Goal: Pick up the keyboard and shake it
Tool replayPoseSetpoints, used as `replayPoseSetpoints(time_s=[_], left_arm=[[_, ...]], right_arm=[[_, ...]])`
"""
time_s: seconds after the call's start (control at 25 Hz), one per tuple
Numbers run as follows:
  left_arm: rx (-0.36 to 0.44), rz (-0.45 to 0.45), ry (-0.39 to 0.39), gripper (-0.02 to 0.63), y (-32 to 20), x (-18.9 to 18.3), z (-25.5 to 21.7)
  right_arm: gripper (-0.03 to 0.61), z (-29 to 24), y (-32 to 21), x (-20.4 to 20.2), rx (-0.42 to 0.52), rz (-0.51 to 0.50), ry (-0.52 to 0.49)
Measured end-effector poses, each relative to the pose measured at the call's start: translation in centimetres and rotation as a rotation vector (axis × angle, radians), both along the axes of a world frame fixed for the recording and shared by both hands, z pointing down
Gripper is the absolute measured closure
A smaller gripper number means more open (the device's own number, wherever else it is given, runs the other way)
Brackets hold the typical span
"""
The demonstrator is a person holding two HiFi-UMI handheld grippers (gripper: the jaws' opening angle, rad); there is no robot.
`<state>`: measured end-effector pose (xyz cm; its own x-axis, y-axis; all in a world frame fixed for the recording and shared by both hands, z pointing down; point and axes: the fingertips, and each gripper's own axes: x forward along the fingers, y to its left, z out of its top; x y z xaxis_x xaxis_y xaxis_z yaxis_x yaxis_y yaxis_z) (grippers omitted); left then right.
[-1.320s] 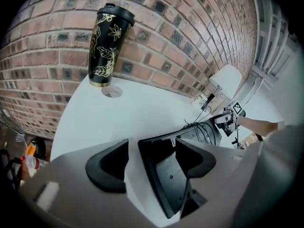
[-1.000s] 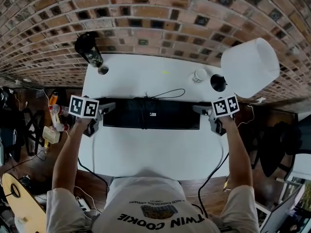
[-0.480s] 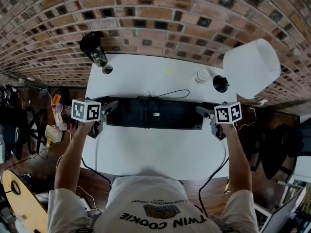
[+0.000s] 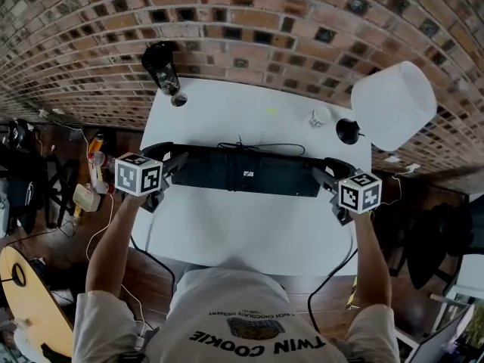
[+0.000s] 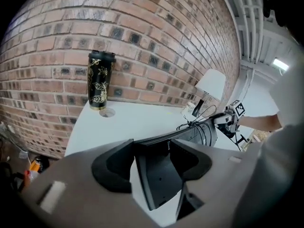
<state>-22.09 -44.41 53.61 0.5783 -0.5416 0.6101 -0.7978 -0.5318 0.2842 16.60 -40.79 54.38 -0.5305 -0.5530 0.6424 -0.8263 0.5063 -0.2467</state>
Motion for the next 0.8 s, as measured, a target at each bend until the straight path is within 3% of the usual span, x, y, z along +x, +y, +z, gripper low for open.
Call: replayPoseSetpoints(time_s=[0.2, 0.8], left_arm=[[0.063, 0.013, -0.031, 0.368, 1.4, 0.1, -1.6], [0.148, 0.073, -0.141, 0.374, 6.4, 0.1, -4.0]], right_arm=[[0.357, -1.2, 1.3, 0.1, 0.07, -0.012, 0.046], [0.367, -3.4, 5.8, 0.1, 0.179, -0.081, 0.173]])
